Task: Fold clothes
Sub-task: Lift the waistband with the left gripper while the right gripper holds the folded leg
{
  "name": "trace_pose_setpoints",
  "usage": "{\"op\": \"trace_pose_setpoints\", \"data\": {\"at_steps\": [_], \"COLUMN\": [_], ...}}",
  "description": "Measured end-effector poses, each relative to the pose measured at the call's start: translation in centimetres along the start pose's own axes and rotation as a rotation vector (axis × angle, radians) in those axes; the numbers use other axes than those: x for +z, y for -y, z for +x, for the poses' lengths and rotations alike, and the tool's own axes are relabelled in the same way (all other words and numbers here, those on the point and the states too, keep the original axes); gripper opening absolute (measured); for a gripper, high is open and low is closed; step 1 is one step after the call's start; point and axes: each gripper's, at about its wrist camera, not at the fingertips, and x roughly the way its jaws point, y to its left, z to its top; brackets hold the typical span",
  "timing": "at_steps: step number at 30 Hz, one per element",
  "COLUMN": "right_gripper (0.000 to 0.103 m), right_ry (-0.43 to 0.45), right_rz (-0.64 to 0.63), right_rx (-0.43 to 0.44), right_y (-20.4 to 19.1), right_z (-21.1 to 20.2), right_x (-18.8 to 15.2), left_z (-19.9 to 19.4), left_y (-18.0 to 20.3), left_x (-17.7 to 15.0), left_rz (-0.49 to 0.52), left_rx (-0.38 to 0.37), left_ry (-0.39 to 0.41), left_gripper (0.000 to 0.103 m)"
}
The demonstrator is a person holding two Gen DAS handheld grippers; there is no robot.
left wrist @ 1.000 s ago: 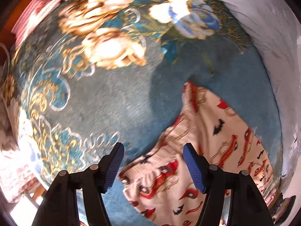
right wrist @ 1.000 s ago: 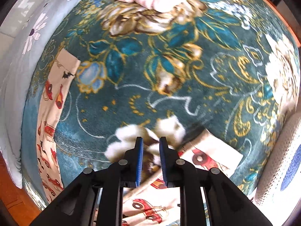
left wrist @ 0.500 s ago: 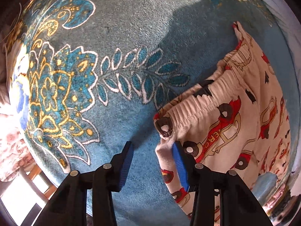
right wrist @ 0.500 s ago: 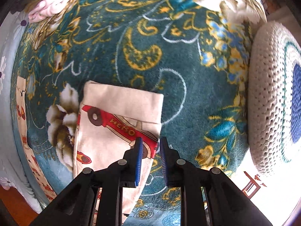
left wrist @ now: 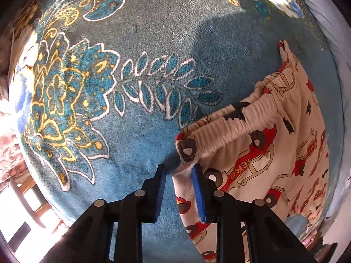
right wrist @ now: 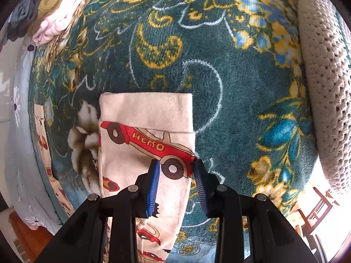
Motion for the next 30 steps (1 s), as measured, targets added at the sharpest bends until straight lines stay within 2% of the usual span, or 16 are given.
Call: {"op": "trace_pose_setpoints", "data": {"at_steps": [1, 2, 4, 7, 14, 16, 20, 24, 27, 30], "right_gripper": [0.01, 0.004, 0.002, 0.001, 0.001, 0.001, 0.0, 0.0, 0.0, 0.0], "right_ry": [-0.002, 0.003, 0.012, 0.018, 0.019, 0.016, 0.02, 0.013, -0.014, -0.052], "right_rz": [-0.008, -0.013, -0.01, -0.017, -0.13, -0.162, -0.148, -0.178, -0.22, -0.215], "right_rx": [-0.012, -0.023, -0.004, 0.046, 0.174, 0.195, 0.233, 0.256, 0.239, 0.198], "right_y": [-0.2, -0.3, -0.6, -1.4, -6.0, -6.1, -7.3, -8.5, -9.6, -8.8], "right_z": [0.0, -0.3, -1.1, -2.5, -6.8, -7.8, -8.4, -10.0, -9.5, -7.8], "right_x": [0.0, 0.0, 0.1, 0.3, 1.3, 1.7, 3.1, 4.5, 4.7, 4.1], "left_z": [-0.1, -0.2, -0.7, -2.0, -8.0, -9.7, -14.2, -15.4, -15.6, -15.5], "left_y": [0.3, 0.7, 1.5, 2.5, 3.1, 2.6, 0.1, -0.1, 0.2, 0.5], "left_x": [-0.1, -0.2, -0.4, -0.8, -1.8, -2.2, -2.6, -3.6, -4.1, -4.1], "left_rz": [0.004, 0.013, 0.039, 0.065, 0.045, 0.02, -0.047, -0.1, -0.114, -0.114], "left_rx": [0.002, 0.007, 0.031, 0.056, 0.013, 0.007, -0.023, -0.076, -0.08, -0.078], "left_ry": [0.0, 0.003, 0.014, 0.033, 0.095, 0.12, 0.143, 0.139, 0.133, 0.121], "left_gripper": [0.013, 0.005, 0.002, 0.002, 0.002, 0.002, 0.002, 0.002, 0.002, 0.002]}}
